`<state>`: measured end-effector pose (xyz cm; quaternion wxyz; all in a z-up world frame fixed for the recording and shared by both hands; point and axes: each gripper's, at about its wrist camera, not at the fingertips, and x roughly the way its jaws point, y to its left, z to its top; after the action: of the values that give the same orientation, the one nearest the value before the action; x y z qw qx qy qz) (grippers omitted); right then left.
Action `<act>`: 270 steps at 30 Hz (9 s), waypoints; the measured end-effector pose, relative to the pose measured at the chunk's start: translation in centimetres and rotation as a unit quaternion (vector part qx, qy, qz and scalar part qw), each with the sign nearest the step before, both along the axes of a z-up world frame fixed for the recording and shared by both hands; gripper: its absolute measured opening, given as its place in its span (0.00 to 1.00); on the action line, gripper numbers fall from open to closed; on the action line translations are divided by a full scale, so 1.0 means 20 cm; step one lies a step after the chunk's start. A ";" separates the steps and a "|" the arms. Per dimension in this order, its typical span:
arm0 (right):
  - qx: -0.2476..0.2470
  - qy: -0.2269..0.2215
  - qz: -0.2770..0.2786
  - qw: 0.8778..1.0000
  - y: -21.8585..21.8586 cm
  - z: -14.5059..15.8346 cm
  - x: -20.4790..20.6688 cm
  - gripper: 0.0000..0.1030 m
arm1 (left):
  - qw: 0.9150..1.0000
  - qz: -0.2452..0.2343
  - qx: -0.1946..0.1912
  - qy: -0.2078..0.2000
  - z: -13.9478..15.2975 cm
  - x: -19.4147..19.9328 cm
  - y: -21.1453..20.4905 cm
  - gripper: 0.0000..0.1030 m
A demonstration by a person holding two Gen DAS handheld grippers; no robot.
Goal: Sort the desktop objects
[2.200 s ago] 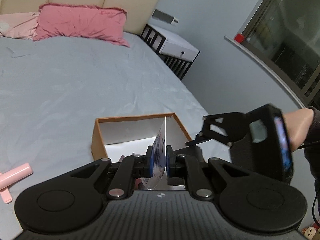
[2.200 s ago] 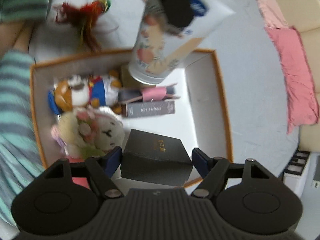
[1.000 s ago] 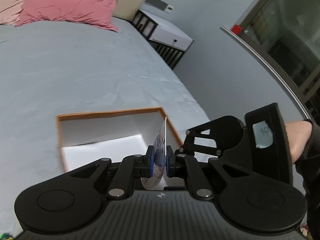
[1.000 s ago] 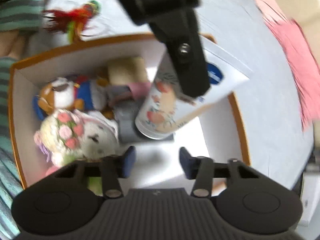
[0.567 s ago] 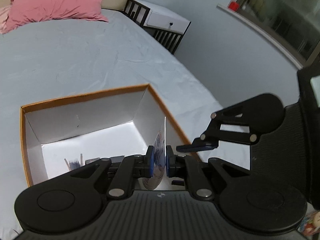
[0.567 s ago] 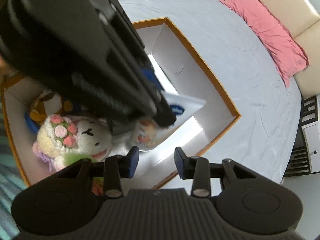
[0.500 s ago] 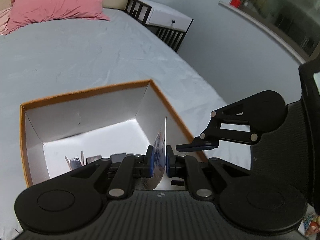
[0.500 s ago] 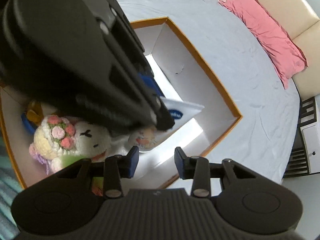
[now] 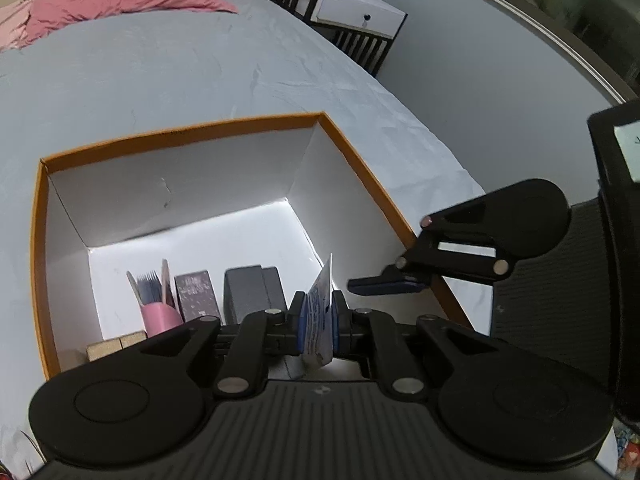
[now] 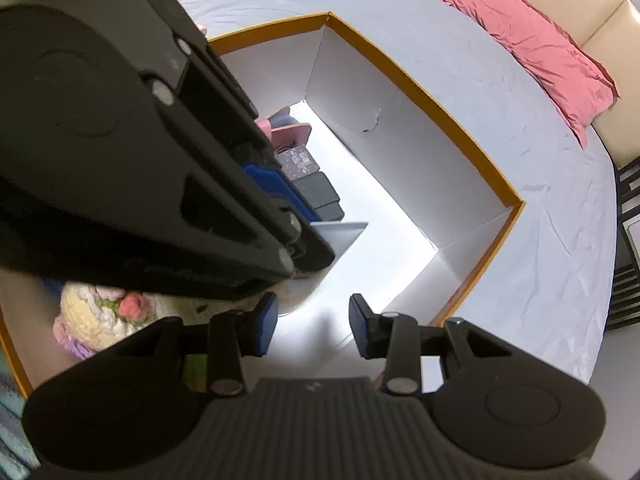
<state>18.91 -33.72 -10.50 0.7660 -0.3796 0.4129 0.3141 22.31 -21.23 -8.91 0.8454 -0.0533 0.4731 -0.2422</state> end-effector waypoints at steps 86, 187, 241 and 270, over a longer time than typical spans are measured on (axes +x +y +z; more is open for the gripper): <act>0.273 0.087 -0.176 0.942 0.99 0.03 -0.07 0.03 | 0.970 -0.023 0.240 0.021 -0.21 0.02 1.60 0.51; 0.164 -0.033 -0.216 0.962 -0.10 0.23 0.28 0.34 | 0.832 -0.379 0.360 -0.185 -0.13 0.16 -0.22 0.29; 0.279 -0.117 -0.291 0.908 0.05 0.65 -0.64 0.41 | 0.950 0.008 0.157 -0.269 0.53 -0.71 0.25 0.81; 0.272 -0.101 -0.369 0.883 0.11 0.18 -0.91 0.44 | 0.978 0.140 0.123 -0.097 0.01 -0.92 0.36 0.81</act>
<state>0.73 -31.59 -6.94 0.9373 -0.0060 0.3417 0.0685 3.88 -14.05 -8.65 0.9128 0.0097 0.4029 -0.0656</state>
